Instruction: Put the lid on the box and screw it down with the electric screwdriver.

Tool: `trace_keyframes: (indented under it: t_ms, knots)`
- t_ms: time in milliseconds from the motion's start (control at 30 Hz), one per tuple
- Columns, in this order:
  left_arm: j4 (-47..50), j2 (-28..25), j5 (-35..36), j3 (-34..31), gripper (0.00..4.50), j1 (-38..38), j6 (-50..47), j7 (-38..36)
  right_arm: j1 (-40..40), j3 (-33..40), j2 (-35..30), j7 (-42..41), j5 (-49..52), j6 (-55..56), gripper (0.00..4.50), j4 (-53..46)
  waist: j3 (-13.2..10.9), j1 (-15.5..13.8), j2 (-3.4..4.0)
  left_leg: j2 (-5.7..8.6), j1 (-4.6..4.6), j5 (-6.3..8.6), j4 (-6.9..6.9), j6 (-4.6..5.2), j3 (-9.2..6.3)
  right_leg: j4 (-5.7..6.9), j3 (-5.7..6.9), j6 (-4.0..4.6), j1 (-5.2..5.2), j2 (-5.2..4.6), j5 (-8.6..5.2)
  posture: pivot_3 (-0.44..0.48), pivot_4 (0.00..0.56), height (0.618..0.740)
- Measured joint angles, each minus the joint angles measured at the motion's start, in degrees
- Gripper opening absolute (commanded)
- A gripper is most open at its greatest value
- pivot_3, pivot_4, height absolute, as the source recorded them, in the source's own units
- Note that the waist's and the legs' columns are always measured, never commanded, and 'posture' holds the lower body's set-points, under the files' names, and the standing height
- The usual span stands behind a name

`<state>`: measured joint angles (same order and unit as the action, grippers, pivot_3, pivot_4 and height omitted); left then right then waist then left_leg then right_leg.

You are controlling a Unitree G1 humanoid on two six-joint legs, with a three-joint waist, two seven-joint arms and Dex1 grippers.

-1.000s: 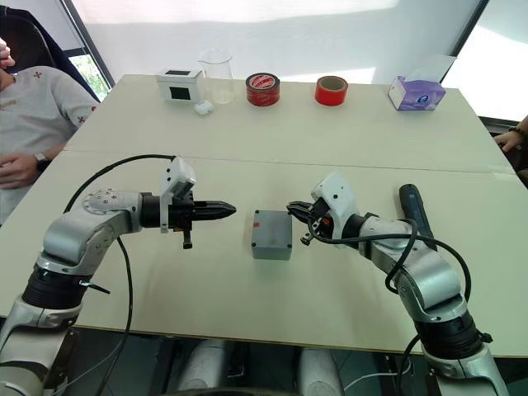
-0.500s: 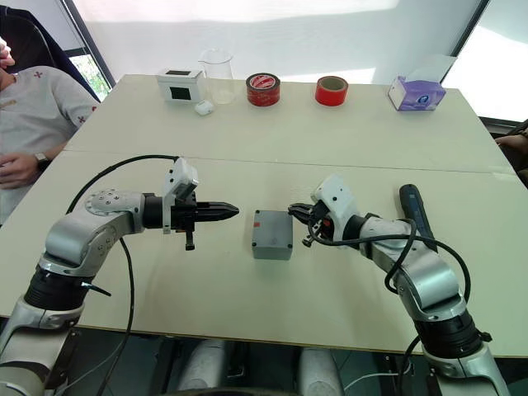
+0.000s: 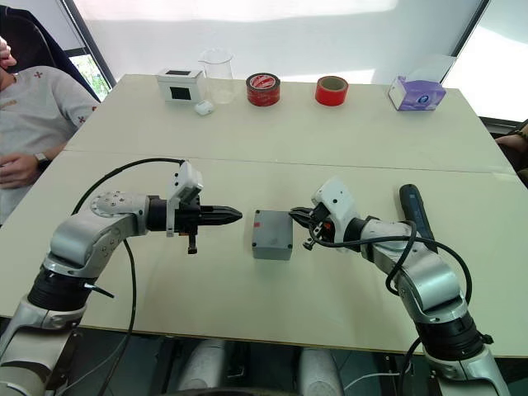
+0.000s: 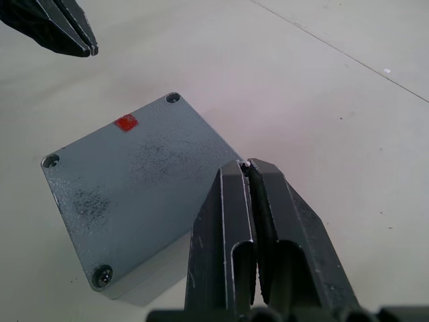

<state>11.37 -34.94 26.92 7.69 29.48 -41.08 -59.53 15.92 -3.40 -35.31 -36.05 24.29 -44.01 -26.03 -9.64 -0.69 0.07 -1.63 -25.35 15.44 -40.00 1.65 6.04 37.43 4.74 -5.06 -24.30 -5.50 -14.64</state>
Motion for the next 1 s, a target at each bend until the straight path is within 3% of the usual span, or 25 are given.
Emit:
trace_keyframes:
  t_ms: [233,267,333,500,600,733,767,900,1000]
  knots:
    - [-0.02,0.17,-0.05,0.08,0.00,0.03,0.04,0.01,0.62,-0.57,0.52,0.24,-0.94,0.01,0.03,1.45,0.00,0.00,0.00,0.00,0.00,0.00,0.00,0.00,0.00,0.00,0.00,0.00,0.00,0.00,0.00,0.000,0.150,0.715]
    - [-0.02,0.17,-0.06,0.09,0.00,0.04,0.04,0.01,0.79,-0.60,0.52,0.24,-1.03,0.02,0.57,1.55,0.00,0.00,0.00,0.00,0.00,0.00,0.00,0.00,0.00,0.00,0.00,0.00,0.00,0.00,0.00,0.000,0.150,0.715]
    - [-0.02,0.17,-0.07,0.10,0.00,0.04,0.04,0.02,1.12,-0.60,0.52,0.28,-1.22,0.01,1.11,1.71,0.00,0.01,0.00,0.00,0.00,0.00,0.00,-0.01,0.00,0.00,0.00,0.00,0.00,0.00,0.00,0.000,0.150,0.715]
    - [-0.02,0.18,-0.07,0.10,0.00,0.04,0.04,0.14,1.21,-0.47,0.50,0.18,-1.44,-0.04,3.16,2.44,0.00,0.01,0.00,0.00,0.00,0.00,0.00,0.00,0.00,0.00,0.00,0.00,0.00,0.00,0.00,0.000,0.150,0.715]
    - [-0.07,0.68,0.03,0.03,0.00,0.11,0.11,0.57,1.45,0.97,0.50,0.48,-0.90,-1.00,3.16,2.62,0.00,-0.03,0.00,0.00,0.00,0.00,0.00,0.00,0.00,0.00,0.00,0.00,0.00,0.00,0.00,0.000,0.150,0.715]
    - [-0.38,3.27,2.18,-0.75,0.00,2.83,0.07,1.05,4.84,9.36,0.81,3.78,2.52,-5.13,3.16,2.65,-0.01,-0.11,-0.01,0.02,-0.02,-0.01,-0.01,-0.01,0.00,0.00,0.00,0.00,0.00,-0.03,0.00,0.000,0.150,0.715]
    - [-0.48,3.69,2.62,-1.01,0.00,4.20,0.10,0.99,6.22,11.93,0.00,4.21,3.88,-7.50,3.47,2.66,-0.01,-0.10,-0.01,0.03,-0.02,-0.01,-0.01,-0.01,0.00,0.00,0.00,0.00,0.01,-0.03,0.00,0.000,0.150,0.715]
    - [-1.35,4.57,3.53,-1.66,0.00,8.72,2.06,-0.28,9.80,16.90,-11.72,1.97,7.11,-18.24,4.49,5.77,-0.02,-0.06,0.03,0.04,-0.02,0.10,0.02,0.17,0.02,-0.03,0.00,0.01,0.00,-0.05,0.00,0.000,0.150,0.715]
    - [-2.29,4.89,3.05,0.31,0.00,9.87,4.05,-2.35,13.23,18.04,-18.98,0.37,8.15,-25.74,4.49,11.61,-0.02,0.12,0.04,0.03,0.00,0.17,0.03,0.28,0.06,-0.03,0.00,0.01,-0.02,-0.05,0.01,0.000,0.150,0.715]
